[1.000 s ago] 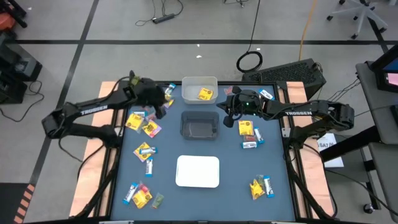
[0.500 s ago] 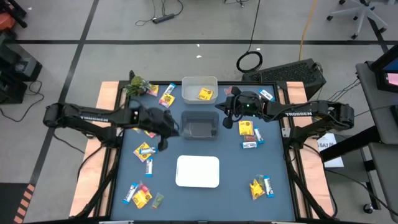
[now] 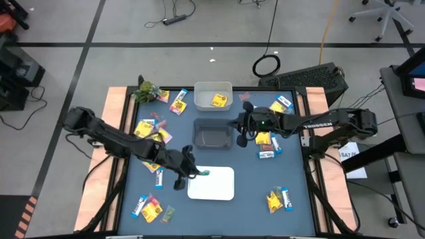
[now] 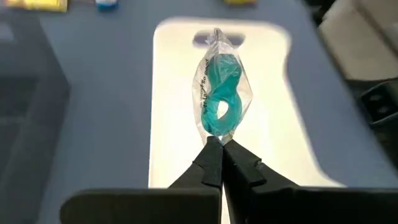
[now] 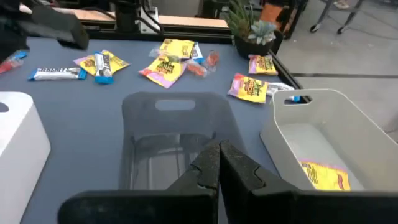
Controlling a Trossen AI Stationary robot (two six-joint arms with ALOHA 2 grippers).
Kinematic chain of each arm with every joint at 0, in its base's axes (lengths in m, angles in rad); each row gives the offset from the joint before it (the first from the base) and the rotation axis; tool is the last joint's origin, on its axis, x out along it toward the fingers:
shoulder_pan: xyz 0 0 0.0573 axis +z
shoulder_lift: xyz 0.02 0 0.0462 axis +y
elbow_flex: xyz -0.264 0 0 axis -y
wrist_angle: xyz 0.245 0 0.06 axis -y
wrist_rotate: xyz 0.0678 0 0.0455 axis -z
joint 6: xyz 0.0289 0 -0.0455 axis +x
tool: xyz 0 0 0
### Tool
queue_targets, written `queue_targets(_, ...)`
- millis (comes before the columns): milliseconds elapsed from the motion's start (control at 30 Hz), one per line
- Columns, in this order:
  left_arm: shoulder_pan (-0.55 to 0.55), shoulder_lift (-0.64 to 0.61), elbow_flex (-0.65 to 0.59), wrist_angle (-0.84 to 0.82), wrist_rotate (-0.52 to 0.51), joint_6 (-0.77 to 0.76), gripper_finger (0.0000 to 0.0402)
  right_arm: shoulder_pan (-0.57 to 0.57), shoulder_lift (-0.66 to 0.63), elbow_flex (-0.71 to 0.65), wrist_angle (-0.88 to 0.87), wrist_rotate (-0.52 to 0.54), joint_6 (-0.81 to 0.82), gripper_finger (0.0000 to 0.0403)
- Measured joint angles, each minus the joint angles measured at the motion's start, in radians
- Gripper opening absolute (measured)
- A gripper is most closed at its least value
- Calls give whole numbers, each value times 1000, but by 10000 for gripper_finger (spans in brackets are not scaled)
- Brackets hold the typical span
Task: Sort candy
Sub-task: Put the green gummy candy into the white bin, then put the white chocolate bar into the gray bin
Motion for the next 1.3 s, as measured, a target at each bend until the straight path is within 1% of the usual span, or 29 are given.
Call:
queue_targets(67,-8,33,0,0,-12,-35,2,18,4,0,-7,26,1,0)
queue_targets(200,-24,81,14,-17,-14,-69,2,29,16,0,12,30,30,0)
queue_targets(467,-31,185,180,-248,-29,-70,3,38,35,0,17,36,93,0)
queue_targets(567,-20,226,233,-313,-53,-72,17,52,38,0,5,36,93,0)
queue_targets(633,-13,249,260,-355,-74,-70,32,59,42,0,14,38,93,0)
queue_targets(733,-7,265,293,-390,-78,-45,57,65,49,0,8,41,92,0)
queue_targets(900,-7,266,317,-390,-77,38,96,66,61,0,-7,38,92,0)
queue_targets(1033,-7,242,351,-425,-80,109,106,67,72,0,-25,33,81,0)
queue_targets(1133,-10,189,335,-396,-85,173,93,69,69,0,-31,27,21,0)
queue_targets(1233,1,112,299,-330,-89,199,65,61,57,0,-61,23,-17,0)
queue_targets(1300,29,63,262,-284,-96,200,46,43,53,-1,-78,20,-21,0)
